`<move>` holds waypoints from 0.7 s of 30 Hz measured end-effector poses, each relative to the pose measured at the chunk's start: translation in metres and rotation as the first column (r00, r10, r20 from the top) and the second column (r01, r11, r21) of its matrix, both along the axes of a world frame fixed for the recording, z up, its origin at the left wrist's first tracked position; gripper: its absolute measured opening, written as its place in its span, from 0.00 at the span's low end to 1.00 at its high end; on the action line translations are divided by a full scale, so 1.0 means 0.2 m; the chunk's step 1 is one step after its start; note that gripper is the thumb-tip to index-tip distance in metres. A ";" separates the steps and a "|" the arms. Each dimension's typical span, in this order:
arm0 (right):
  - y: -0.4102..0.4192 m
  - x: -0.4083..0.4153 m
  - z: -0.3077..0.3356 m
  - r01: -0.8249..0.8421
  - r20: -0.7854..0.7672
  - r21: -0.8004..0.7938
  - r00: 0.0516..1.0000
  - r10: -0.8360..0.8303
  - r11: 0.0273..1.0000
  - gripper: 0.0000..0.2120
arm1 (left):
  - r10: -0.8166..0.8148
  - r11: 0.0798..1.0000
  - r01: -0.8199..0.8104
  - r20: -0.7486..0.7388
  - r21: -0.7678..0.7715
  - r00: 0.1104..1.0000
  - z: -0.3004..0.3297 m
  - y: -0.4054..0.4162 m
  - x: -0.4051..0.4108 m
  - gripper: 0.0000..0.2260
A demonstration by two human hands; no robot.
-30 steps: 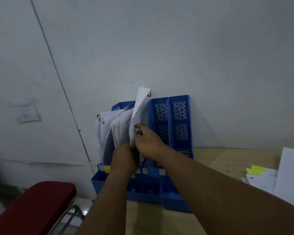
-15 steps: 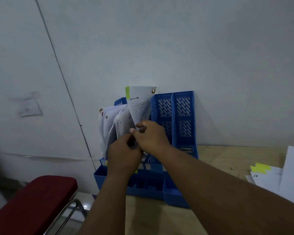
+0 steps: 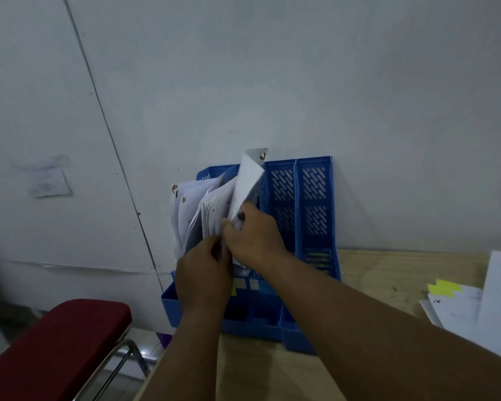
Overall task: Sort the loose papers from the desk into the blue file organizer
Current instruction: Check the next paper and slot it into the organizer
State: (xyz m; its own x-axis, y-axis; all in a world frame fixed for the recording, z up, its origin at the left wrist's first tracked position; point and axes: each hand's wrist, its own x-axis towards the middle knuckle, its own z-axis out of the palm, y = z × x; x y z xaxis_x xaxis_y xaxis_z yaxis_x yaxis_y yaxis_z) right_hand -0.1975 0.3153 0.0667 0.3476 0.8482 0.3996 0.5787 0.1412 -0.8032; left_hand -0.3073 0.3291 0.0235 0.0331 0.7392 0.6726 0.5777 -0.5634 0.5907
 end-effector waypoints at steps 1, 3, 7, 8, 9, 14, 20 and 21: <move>0.00 -0.01 0.01 -0.018 0.007 0.023 1.000 0.018 1.000 0.15 | 0.017 1.000 -0.017 -0.007 0.001 1.000 0.00 0.01 0.00 0.09; 0.02 -0.01 0.01 -0.016 0.033 0.047 0.999 0.015 0.999 0.09 | 0.059 0.997 -0.062 -0.058 -0.042 0.997 0.01 0.03 0.01 0.11; 0.04 0.00 0.00 0.032 0.063 -0.043 0.998 -0.029 0.999 0.20 | 0.103 0.987 -0.117 -0.122 -0.108 0.987 -0.01 0.05 0.01 0.11; 0.04 0.01 -0.01 0.025 0.064 -0.065 0.998 -0.021 0.998 0.19 | 0.114 0.987 -0.125 -0.106 -0.105 0.988 -0.02 0.06 0.01 0.11; 0.04 0.01 -0.01 0.006 0.074 -0.081 0.997 0.000 0.997 0.19 | 0.123 0.987 -0.130 -0.080 -0.097 0.989 -0.02 0.06 0.01 0.10; -0.02 0.01 0.01 -0.188 0.021 -0.123 0.981 0.192 0.974 0.16 | 0.112 0.991 -0.114 0.023 0.070 0.993 -0.01 0.02 0.02 0.07; -0.05 0.01 0.00 -0.236 0.030 -0.186 0.969 0.245 0.954 0.21 | 0.234 0.972 -0.232 -0.040 0.051 0.972 0.04 0.04 0.02 0.10; -0.05 0.01 -0.01 -0.234 0.026 -0.193 0.970 0.243 0.953 0.23 | 0.253 0.966 -0.250 -0.047 0.059 0.966 0.05 0.04 0.02 0.10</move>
